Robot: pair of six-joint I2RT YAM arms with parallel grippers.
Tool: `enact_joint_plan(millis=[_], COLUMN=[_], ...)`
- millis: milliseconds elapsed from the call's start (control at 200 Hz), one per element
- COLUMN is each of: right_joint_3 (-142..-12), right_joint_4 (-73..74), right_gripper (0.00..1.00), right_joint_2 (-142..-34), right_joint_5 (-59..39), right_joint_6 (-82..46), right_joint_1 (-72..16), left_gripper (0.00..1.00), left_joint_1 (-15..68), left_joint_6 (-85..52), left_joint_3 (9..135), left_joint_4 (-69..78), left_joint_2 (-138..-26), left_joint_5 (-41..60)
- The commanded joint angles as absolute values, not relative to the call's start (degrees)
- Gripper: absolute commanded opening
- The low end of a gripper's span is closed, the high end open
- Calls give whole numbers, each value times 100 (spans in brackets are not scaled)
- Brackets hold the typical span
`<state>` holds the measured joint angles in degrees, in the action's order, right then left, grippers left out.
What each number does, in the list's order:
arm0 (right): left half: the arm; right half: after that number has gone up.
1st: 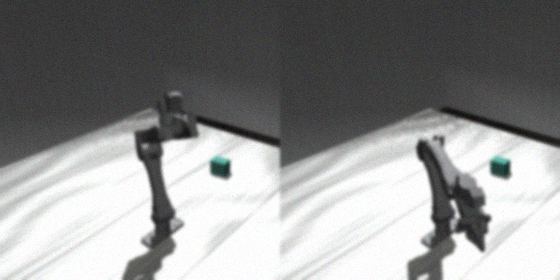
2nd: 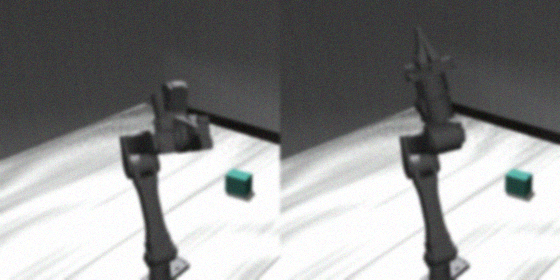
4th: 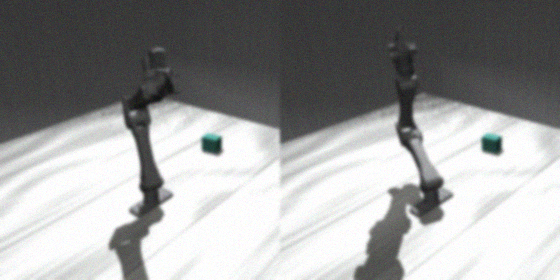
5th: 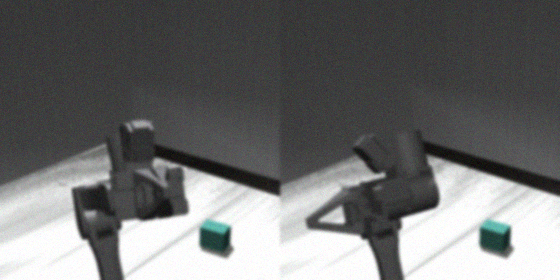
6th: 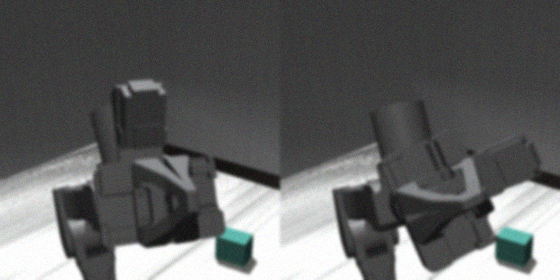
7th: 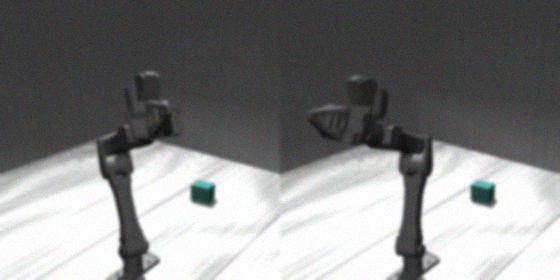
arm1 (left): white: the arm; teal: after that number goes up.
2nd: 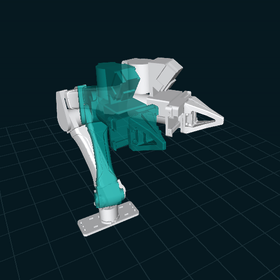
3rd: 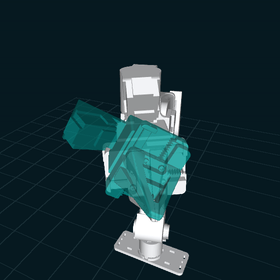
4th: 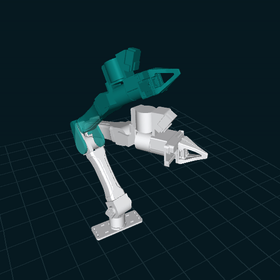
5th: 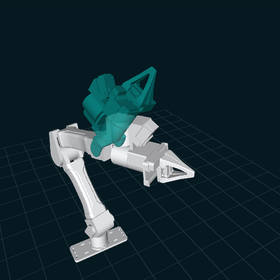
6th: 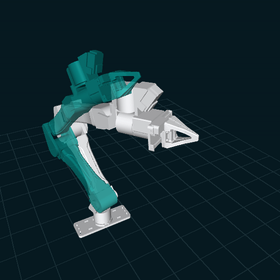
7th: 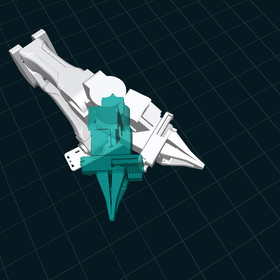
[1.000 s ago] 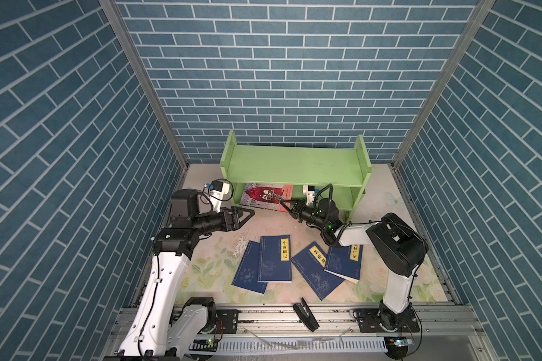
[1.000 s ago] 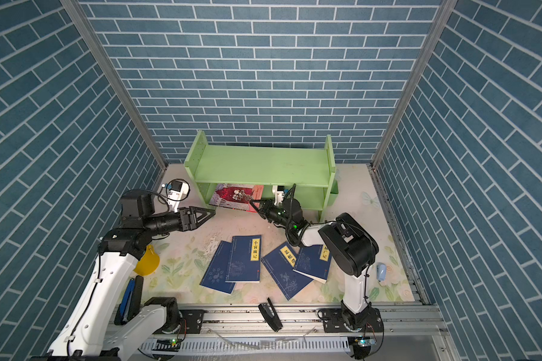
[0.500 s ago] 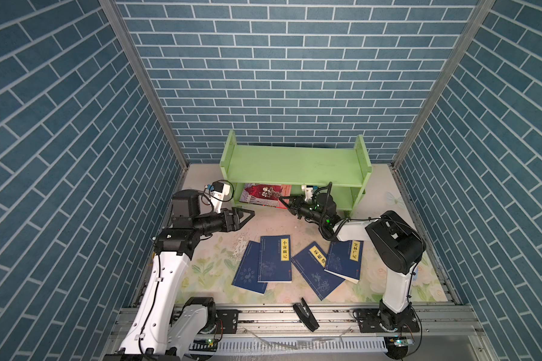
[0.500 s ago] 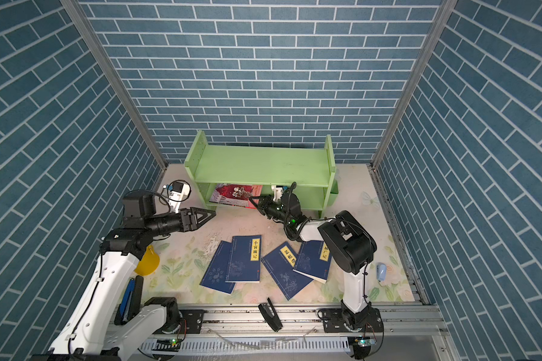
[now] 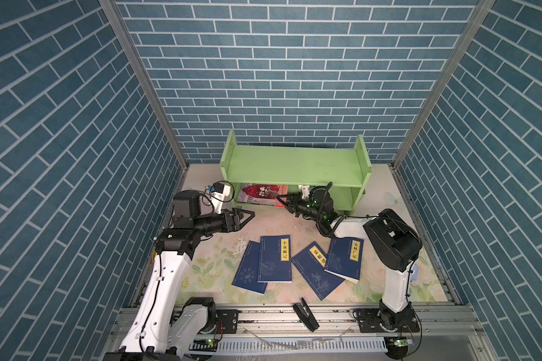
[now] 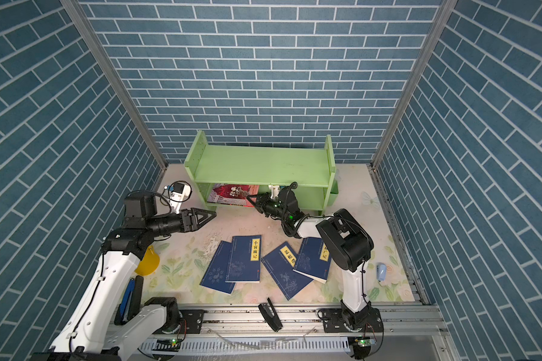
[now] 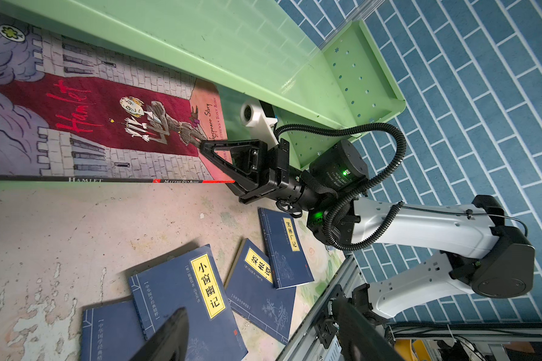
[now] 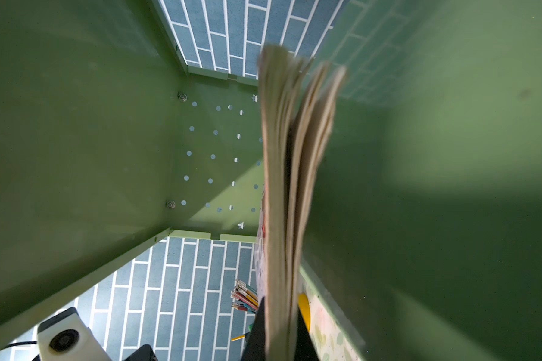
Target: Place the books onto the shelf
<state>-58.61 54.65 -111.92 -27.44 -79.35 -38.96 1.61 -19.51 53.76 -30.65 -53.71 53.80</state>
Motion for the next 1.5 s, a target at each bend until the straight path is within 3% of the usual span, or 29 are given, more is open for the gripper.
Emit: enact_joint_plan(millis=[0,250,460,640,1070,1225,1496], right_joint_3=[-6047,-6038,-5873,-5801,-5853,-5869,-5898], right_joint_4=[5345,5270,5009,4396,3561,3318,2824], right_gripper=[17,29,46,52,57,51,51], right_joint_2=[-11329,-11314,-11068,-10749,-10469,-10387,-10157], right_joint_5=[-2857,-2727,-2531,-2274,-1808,-1668,-1513], right_joint_6=[-7980,-7983,-7848,-7558,-7261,-7139,-6880], right_joint_1=[-3814,-3788,-3782,-3788,-3788,-3785,-3786], left_gripper=[77,77,77,77,76,74,71], left_joint_1=[124,131,127,132,176,246,290], left_joint_6=[-1897,-1802,-1401,-838,634,1024,1110], left_joint_3=[5335,5309,5387,5432,5036,4828,4482], left_joint_4=[-2962,-3026,-3262,-3420,-3362,-3194,-2900], left_joint_2=[-5382,-5353,-5291,-5255,-5186,-5194,-5217], left_joint_5=[5375,5236,5006,4689,3754,3257,2917])
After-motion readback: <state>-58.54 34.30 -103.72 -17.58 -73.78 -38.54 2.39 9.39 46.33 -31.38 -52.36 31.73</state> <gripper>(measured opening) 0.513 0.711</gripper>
